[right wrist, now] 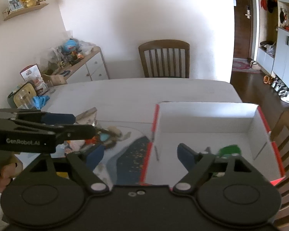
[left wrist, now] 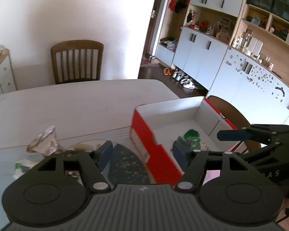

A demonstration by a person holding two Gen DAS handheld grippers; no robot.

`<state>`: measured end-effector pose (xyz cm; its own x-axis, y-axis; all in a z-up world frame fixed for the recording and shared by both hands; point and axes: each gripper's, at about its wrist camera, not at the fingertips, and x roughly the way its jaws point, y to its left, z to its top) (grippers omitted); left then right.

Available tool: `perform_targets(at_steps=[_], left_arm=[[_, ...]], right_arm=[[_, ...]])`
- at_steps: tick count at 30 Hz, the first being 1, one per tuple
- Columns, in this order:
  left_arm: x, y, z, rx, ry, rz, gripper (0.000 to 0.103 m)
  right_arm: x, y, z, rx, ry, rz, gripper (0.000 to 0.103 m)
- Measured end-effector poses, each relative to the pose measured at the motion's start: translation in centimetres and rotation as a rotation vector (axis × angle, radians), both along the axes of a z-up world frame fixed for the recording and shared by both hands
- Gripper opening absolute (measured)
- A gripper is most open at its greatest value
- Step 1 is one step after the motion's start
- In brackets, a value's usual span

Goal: Organize objects
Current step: 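Withdraw both tools from the box back toward the pile, then grasp the yellow box with the left tool while the right tool grasps the white plastic bag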

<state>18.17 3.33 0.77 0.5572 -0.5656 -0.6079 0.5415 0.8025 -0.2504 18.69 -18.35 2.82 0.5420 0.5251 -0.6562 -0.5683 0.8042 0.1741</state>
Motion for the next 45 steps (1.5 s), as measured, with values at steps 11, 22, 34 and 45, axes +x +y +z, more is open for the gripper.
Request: perform_targets(at_steps=[11, 22, 34, 45], left_arm=[[0.1, 7.2, -1.5, 0.036, 0.002, 0.048, 0.085], [0.5, 13.6, -3.5, 0.05, 0.005, 0.055, 0.103], [-0.2, 16.0, -8.4, 0.083, 0.031, 0.029, 0.103], [0.5, 15.3, -14.1, 0.116, 0.12, 0.006, 0.103]], right_arm=[[-2.4, 6.1, -0.3, 0.04, 0.004, 0.032, 0.102], [-3.8, 9.7, -2.0, 0.015, 0.017, 0.003, 0.102], [-3.0, 12.4, -4.8, -0.025, 0.032, -0.014, 0.102], [-0.7, 16.1, -10.0, -0.157, 0.103, 0.061, 0.102]])
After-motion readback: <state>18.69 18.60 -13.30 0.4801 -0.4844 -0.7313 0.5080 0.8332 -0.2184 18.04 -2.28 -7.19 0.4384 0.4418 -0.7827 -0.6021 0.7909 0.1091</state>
